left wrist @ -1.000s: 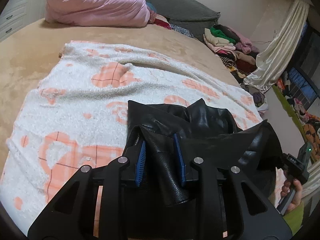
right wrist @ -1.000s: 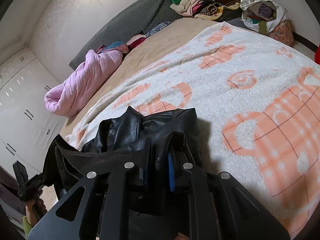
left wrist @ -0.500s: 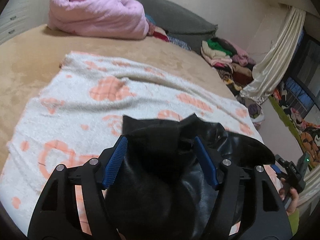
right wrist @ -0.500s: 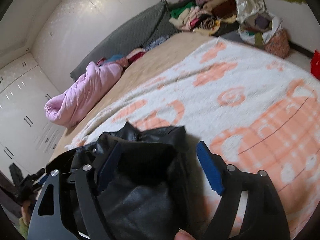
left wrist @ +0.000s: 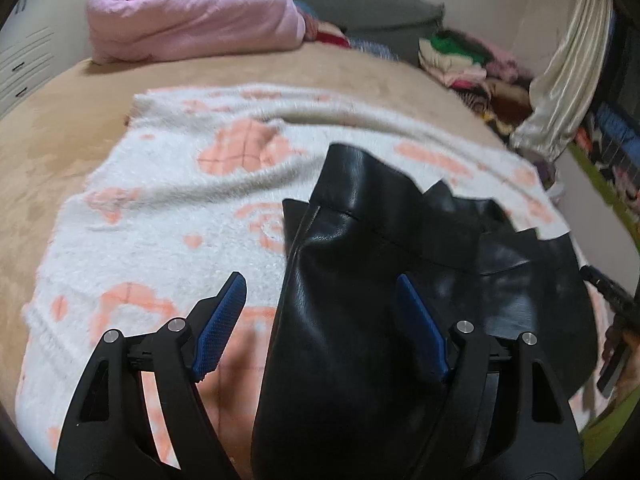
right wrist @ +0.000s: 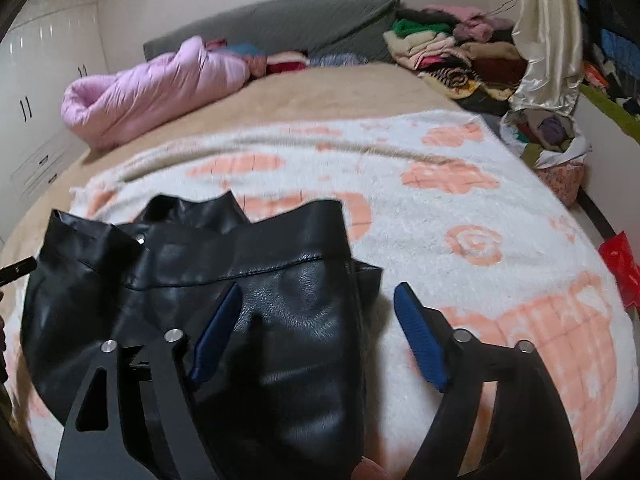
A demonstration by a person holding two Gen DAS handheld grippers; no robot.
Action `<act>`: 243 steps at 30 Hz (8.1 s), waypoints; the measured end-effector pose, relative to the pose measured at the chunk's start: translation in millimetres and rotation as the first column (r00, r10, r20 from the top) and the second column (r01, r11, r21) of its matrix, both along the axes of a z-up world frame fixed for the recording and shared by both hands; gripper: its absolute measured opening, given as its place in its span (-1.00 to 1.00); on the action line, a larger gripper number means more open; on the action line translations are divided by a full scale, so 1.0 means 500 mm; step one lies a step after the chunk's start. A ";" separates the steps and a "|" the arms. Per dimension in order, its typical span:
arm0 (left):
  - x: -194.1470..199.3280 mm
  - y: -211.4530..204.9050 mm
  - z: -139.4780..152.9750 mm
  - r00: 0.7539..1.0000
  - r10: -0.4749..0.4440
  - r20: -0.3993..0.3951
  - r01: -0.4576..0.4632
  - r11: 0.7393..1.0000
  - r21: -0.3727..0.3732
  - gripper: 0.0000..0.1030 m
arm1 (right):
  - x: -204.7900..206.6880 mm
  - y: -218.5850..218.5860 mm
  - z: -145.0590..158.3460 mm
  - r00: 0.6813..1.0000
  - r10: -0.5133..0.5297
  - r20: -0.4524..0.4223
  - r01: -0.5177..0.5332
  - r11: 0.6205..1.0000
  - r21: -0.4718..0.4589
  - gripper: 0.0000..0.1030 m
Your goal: Fold large clothes
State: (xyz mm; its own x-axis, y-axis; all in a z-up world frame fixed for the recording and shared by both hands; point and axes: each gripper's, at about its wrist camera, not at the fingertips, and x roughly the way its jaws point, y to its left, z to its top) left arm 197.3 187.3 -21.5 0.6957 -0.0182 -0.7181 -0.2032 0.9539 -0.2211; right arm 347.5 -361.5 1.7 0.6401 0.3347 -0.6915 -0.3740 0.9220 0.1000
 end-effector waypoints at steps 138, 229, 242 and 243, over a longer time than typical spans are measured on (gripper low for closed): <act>-0.063 0.005 -0.086 0.990 -0.122 -0.075 0.093 0.947 -0.308 0.05 | -0.035 0.401 -0.065 0.972 0.101 -0.211 -0.137 0.977 -0.164 -0.45; 0.126 -0.591 0.187 0.895 -0.443 0.049 0.445 0.883 -0.152 -0.16 | -0.283 -0.179 0.016 0.984 0.014 -0.176 0.096 0.794 0.600 -0.68; 0.041 -0.460 0.023 0.945 -0.324 -0.045 0.315 0.937 -0.151 0.21 | -0.242 -0.146 0.051 0.974 0.026 -0.226 0.106 0.827 0.553 0.65; 0.041 -0.459 0.023 0.944 -0.326 -0.043 0.316 0.936 -0.153 0.21 | -0.228 -0.132 0.068 0.978 0.023 -0.209 0.091 0.848 0.522 0.80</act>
